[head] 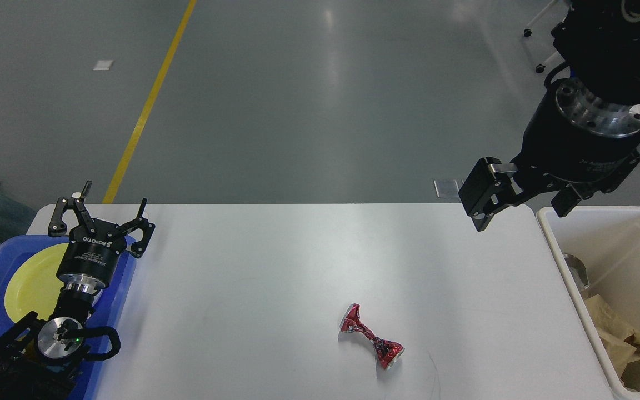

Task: Tidy desktop
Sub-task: 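Raise the right gripper and move it over the red wrapper, then lower the right gripper and grasp the red wrapper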

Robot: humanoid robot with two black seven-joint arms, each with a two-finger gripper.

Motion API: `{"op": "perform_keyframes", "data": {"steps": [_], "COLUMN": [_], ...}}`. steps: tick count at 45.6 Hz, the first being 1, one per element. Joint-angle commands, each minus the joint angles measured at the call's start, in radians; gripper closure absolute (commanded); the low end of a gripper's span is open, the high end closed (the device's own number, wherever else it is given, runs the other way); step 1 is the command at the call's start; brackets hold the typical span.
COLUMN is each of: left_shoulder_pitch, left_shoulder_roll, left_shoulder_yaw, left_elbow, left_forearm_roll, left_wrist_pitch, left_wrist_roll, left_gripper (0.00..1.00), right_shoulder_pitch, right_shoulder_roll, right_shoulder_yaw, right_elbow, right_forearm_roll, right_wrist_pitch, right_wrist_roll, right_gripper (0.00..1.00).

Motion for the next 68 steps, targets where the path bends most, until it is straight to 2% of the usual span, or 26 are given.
{"op": "perform_keyframes", "data": {"steps": [1,5,12,20,27,32,36,55,64,68], "left_shoulder_pitch": [0.0,0.0,0.0,0.0,0.0,0.0,0.0,0.0,0.0,0.0], "left_shoulder_roll": [0.0,0.0,0.0,0.0,0.0,0.0,0.0,0.0,0.0,0.0], "left_shoulder_yaw": [0.0,0.0,0.0,0.0,0.0,0.0,0.0,0.0,0.0,0.0], "left_elbow": [0.0,0.0,0.0,0.0,0.0,0.0,0.0,0.0,0.0,0.0], "left_forearm_roll": [0.0,0.0,0.0,0.0,0.0,0.0,0.0,0.0,0.0,0.0], "left_wrist_pitch": [0.0,0.0,0.0,0.0,0.0,0.0,0.0,0.0,0.0,0.0], "left_wrist_roll": [0.0,0.0,0.0,0.0,0.0,0.0,0.0,0.0,0.0,0.0], "left_gripper": [0.04,0.04,0.04,0.04,0.04,0.04,0.04,0.04,0.04,0.04], "right_shoulder_pitch": [-0.018,-0.087,-0.233,-0.458,-0.622,-0.771,-0.879,-1.255,-1.288,-1.304], "right_shoulder_roll": [0.003,0.012,0.086,0.196,0.323,0.402,0.417,0.474,0.474,0.474], "right_shoulder_yaw": [0.01,0.044,0.139,0.237,0.26,0.303,0.303,0.279,0.273,0.268], "right_elbow": [-0.003,-0.029,-0.086,-0.189,-0.205,-0.247,-0.31,-0.609,-0.633,-0.644], "right_forearm_roll": [0.002,-0.001,-0.04,-0.045,-0.054,-0.152,-0.209,-0.396,-0.403,-0.407], "right_wrist_pitch": [-0.015,-0.026,-0.115,-0.32,-0.445,-0.564,-0.63,-0.663,-0.666,-0.666], "right_wrist_roll": [0.002,0.002,0.0,0.0,0.002,0.0,0.0,0.0,0.0,0.0], "right_gripper": [0.0,0.0,0.0,0.0,0.0,0.0,0.0,0.0,0.19,0.31]}}
